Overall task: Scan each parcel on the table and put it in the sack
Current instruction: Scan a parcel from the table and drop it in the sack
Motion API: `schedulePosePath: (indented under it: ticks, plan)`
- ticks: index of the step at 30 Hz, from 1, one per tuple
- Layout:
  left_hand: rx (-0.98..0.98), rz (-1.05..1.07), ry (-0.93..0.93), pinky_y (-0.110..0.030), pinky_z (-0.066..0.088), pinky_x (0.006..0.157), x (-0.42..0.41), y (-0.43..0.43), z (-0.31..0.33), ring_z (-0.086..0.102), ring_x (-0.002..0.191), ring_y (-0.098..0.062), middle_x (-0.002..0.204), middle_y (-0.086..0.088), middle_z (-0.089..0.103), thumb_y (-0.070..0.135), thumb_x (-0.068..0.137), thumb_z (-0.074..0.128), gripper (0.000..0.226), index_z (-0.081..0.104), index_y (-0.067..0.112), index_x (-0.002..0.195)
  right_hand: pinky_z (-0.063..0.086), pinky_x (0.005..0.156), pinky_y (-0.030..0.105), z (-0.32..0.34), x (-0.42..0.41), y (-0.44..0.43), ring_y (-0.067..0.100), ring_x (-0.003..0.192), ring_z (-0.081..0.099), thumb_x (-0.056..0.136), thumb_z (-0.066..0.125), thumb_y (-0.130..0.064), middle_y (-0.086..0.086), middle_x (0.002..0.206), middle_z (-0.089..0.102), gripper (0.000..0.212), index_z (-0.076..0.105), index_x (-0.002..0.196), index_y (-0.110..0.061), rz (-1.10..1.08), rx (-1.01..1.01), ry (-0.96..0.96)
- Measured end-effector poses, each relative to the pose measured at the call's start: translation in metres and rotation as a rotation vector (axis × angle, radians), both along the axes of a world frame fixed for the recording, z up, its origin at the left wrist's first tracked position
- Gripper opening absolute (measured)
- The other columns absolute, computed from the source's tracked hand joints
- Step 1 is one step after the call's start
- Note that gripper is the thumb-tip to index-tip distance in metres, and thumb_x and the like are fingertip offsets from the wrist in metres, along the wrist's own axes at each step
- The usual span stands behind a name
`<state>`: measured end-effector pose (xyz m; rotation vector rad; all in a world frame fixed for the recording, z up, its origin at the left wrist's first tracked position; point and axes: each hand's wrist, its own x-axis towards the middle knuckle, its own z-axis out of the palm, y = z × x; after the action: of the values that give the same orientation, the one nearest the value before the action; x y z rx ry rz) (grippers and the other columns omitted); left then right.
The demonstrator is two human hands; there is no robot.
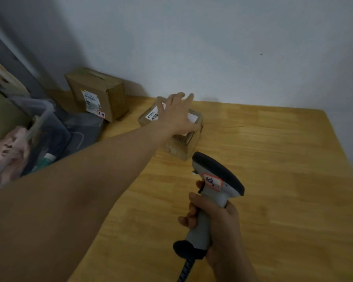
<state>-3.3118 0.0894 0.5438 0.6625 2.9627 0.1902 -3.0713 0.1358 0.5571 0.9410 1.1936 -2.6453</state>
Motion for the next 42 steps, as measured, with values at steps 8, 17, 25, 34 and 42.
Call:
schedulePosePath:
  ticks: [8,17,25,34,42]
  plan:
    - [-0.240,-0.289,-0.190,-0.067,-0.006,0.111,0.087,-0.021,-0.013,-0.024,0.145,-0.031,0.161,-0.001,-0.017,0.053,0.093,0.047,0.079,-0.004,0.040,0.152,0.050,0.048,0.032,0.007,0.023,0.012,0.022,0.039,0.042,0.082,0.063,0.008,0.012,0.050,0.049,0.017,0.062,0.070,-0.004,-0.047,0.148,-0.029]
    - [-0.250,-0.539,-0.117,-0.062,-0.016,0.111,0.265,-0.124,-0.024,-0.029,0.143,-0.028,0.155,0.005,-0.030,0.065,0.085,0.030,0.079,-0.021,0.049,0.143,0.048,0.050,0.033,0.013,0.097,0.002,0.018,0.040,0.049,0.084,0.060,0.007,0.008,0.051,0.052,0.011,0.057,0.091,-0.001,0.012,0.258,-0.130]
    - [0.801,0.346,-0.119,-0.031,0.015,0.113,0.352,-0.182,-0.006,0.016,0.143,-0.015,0.157,-0.006,0.020,0.031,0.096,0.041,0.060,0.024,0.014,0.151,0.038,0.063,0.030,0.002,0.138,-0.040,0.026,0.078,0.052,0.085,0.065,0.000,0.017,0.083,0.056,0.012,0.064,0.096,0.003,0.151,0.512,-0.259]
    - [1.247,0.768,-0.846,-0.031,0.050,0.083,0.387,-0.201,0.010,0.061,0.102,-0.013,0.111,0.006,0.067,0.051,0.097,0.043,0.035,0.052,0.040,0.129,0.045,0.059,0.031,0.016,0.167,-0.072,0.023,0.071,0.060,0.074,0.075,-0.005,0.009,0.083,0.066,0.026,0.064,0.098,-0.007,0.197,0.359,-0.181]
    - [1.337,0.758,-0.700,-0.034,0.052,0.071,0.379,-0.250,0.033,0.066,0.094,-0.023,0.118,-0.014,0.065,0.017,0.075,0.079,0.071,0.044,0.014,0.138,0.051,0.071,0.032,0.049,0.179,-0.091,0.020,0.084,0.063,0.075,0.077,-0.010,0.003,0.092,0.069,0.030,0.065,0.103,-0.013,0.231,0.426,0.029]
